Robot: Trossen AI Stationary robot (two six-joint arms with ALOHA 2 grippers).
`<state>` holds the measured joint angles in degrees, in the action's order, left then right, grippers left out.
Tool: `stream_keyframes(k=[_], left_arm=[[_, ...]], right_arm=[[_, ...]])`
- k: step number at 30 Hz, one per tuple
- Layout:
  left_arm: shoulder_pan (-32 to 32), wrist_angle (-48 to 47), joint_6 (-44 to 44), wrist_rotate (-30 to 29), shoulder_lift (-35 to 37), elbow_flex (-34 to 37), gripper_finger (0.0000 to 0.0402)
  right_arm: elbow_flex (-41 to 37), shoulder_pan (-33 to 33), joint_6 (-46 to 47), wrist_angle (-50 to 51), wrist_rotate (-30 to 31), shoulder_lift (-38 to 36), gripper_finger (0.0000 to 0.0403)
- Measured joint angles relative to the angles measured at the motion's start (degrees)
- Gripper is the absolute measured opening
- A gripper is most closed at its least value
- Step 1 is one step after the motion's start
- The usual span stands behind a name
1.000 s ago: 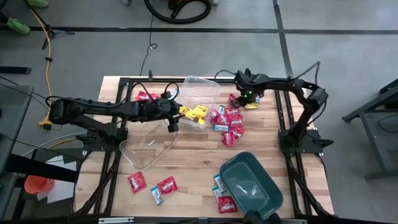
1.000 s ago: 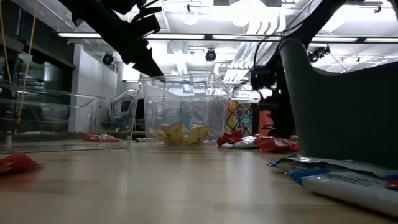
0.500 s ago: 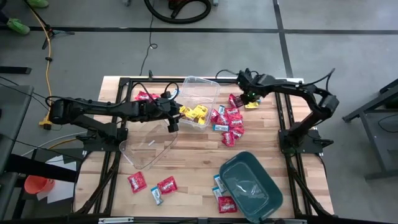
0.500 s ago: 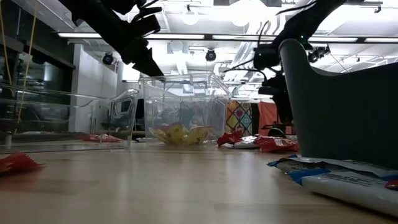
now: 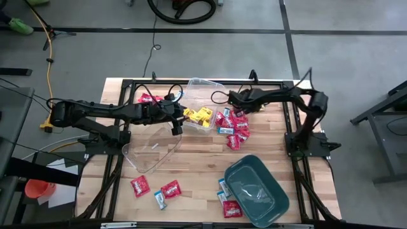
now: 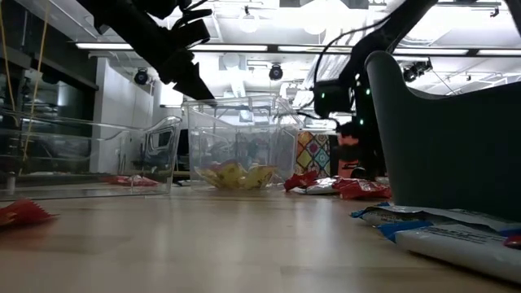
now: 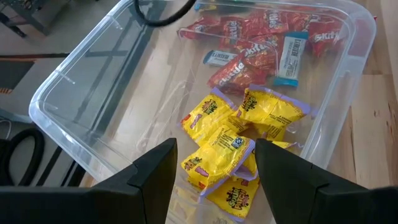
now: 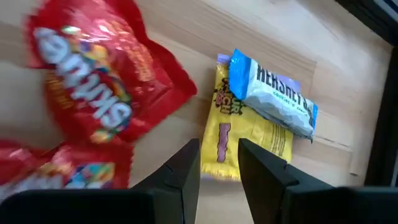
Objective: Sort candy
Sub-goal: Put the yellow candy into the transparent container
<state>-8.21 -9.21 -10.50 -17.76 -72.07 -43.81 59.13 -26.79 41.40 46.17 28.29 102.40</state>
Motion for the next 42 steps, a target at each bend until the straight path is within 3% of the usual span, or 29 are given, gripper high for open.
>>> stream_keyframes(k=[10,32,35,40,42], left_arm=[[0.0,0.0,0.0,0.0,0.0,0.0,0.0205],[0.0,0.0,0.5,0.0,0.0,0.0,0.0205],[0.0,-0.1,0.9,0.0,0.0,0.0,0.0205],[0.0,-0.5,1.0,0.0,0.0,0.0,0.0205],[0.0,-1.0,1.0,0.0,0.0,-0.1,0.0205]], right_arm=[[0.1,0.4,0.4,-2.7,3.2,4.1,0.0105],[0.1,0.3,-1.3,-0.1,5.1,4.5,0.0104],[0.1,0.3,-2.3,0.2,6.7,4.5,0.0086],[0.1,0.3,-3.5,1.0,8.8,4.5,0.0012],[0.1,0.3,-4.2,1.0,9.1,4.5,0.0009]])
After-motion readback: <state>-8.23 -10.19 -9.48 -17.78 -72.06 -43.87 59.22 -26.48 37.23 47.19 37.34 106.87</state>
